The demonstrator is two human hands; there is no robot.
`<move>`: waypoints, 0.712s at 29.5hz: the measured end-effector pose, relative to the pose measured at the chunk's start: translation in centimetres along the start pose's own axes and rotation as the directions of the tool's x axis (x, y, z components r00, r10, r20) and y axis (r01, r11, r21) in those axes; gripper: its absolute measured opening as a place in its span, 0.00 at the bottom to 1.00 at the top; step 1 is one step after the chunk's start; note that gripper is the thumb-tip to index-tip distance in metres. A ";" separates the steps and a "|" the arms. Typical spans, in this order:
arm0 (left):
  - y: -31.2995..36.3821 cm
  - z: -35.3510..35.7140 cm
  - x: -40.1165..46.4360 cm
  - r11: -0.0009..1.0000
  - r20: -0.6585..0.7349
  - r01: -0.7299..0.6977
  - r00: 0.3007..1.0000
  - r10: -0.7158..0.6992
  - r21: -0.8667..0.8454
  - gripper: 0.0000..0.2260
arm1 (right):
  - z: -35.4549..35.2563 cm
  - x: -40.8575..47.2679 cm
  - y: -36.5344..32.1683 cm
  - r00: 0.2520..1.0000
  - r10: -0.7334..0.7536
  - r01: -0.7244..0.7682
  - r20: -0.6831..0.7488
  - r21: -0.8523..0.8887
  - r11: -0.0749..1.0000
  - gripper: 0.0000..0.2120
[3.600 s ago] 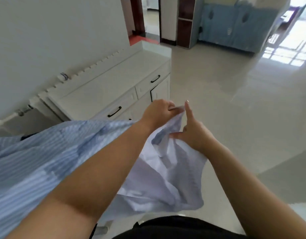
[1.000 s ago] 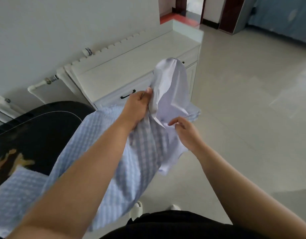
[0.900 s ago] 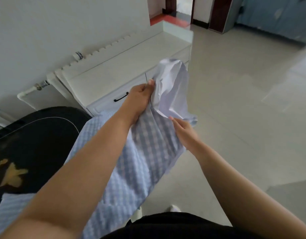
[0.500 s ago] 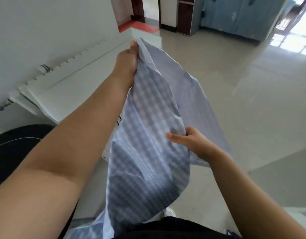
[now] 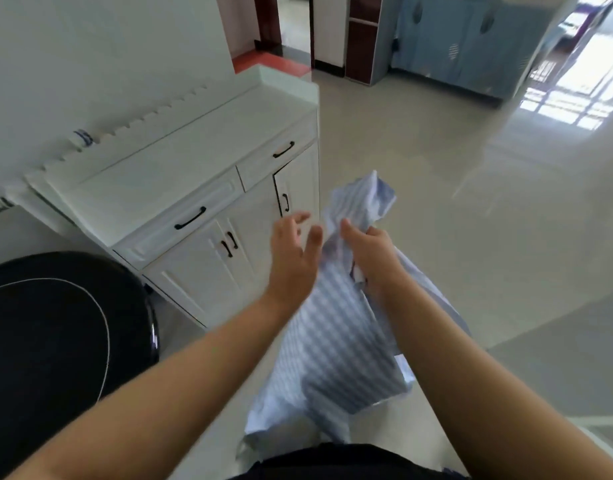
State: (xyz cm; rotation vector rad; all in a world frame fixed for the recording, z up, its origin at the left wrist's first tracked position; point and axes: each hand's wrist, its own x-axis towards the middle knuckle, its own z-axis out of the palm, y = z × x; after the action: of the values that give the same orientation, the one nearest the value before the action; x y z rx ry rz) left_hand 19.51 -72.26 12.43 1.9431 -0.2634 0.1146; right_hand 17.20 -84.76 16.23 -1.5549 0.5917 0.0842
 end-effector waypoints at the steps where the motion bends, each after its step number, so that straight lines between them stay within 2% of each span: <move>1: -0.6 0.3 -3.1 1.000 -0.004 0.003 1.000 -0.003 -0.003 0.21 | 0.4 0.3 -0.4 0.999 0.025 -0.025 -0.020 -0.002 1.000 0.20; 4: -2.1 2.0 -8.1 0.993 0.084 0.067 0.994 -0.075 0.094 0.34 | 2.2 0.6 -1.4 1.000 -0.023 0.023 -0.016 0.030 0.999 0.17; 5: -2.6 2.3 -8.2 0.988 0.084 0.111 0.989 -0.120 0.106 0.34 | 3.0 0.6 -1.7 0.999 -0.051 0.051 -0.001 0.028 0.998 0.16; 8: -3.1 1.4 -6.7 0.973 -0.042 0.231 0.972 -0.231 0.012 0.25 | 4.9 -0.1 -2.5 0.987 -0.156 0.157 0.047 -0.021 0.987 0.19; 12: -1.9 -0.3 -4.8 0.980 -0.098 0.196 0.975 -0.198 -0.027 0.25 | 5.9 -0.7 -3.5 0.983 -0.179 0.178 0.046 0.023 0.984 0.20; 13: -1.6 -0.5 -4.5 0.978 -0.101 0.207 0.973 -0.209 -0.032 0.21 | 6.0 -0.7 -3.6 0.985 -0.171 0.171 0.015 0.013 0.985 0.19; 16: -1.4 -2.2 -3.8 0.961 -0.128 0.270 0.953 -0.275 -0.055 0.01 | 6.4 -0.4 -3.5 0.988 -0.157 0.157 -0.017 0.030 0.987 0.16; 18: -2.0 -4.3 -2.9 0.969 -0.159 0.246 0.958 -0.239 0.029 0.11 | 6.3 -0.5 -3.2 0.987 -0.161 0.161 -0.007 0.033 0.986 0.15; 21: -1.9 -7.7 -0.8 0.980 -0.068 0.176 0.983 -0.170 0.093 0.16 | 5.5 -0.8 -2.7 0.973 -0.226 0.229 0.040 -0.099 0.968 0.18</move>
State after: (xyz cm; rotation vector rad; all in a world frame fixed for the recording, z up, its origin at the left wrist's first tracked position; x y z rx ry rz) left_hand 19.54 -64.33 13.43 2.0481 -0.0489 0.0720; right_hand 19.28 -79.45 18.49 -1.7097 0.3884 -0.0379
